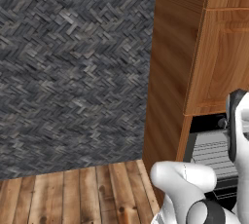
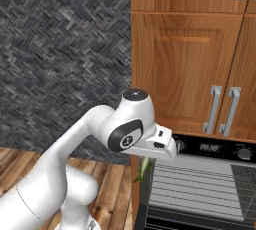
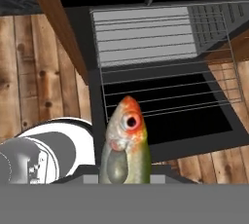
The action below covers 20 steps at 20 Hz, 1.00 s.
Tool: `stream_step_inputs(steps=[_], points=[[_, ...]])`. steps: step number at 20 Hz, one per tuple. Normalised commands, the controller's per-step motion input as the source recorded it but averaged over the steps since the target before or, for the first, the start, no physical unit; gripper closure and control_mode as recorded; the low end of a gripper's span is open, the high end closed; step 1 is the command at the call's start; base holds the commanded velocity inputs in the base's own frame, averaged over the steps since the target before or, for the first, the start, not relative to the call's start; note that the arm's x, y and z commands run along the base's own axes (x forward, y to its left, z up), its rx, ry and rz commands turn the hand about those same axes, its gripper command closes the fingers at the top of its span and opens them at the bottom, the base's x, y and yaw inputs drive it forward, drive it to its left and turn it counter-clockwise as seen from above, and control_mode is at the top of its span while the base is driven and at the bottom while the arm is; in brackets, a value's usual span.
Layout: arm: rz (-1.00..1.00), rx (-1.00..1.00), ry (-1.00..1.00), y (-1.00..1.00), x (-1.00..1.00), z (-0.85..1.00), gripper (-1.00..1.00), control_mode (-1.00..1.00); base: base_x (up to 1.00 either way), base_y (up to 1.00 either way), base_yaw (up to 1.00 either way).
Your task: Take the fish from the oven and place it on the plate on the counter.
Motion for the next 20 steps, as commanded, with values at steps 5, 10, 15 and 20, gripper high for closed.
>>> stream_step_inputs(steps=[5, 10, 15, 20], points=[[0.00, 0.09, 0.00, 0.76, 0.39, 0.18, 1.00, -1.00, 0.00, 0.00, 0.00], [0.00, 0.04, 0.00, 0.91, 0.15, 0.00, 1.00, -1.00, 0.00, 0.00, 0.00], [0.00, 0.00, 0.00, 1.00, 0.07, 0.00, 1.00, -1.00, 0.00, 0.00, 0.00], [0.00, 0.00, -0.06, 0.51, -0.02, 0.00, 1.00, -1.00, 0.00, 0.00, 0.00]])
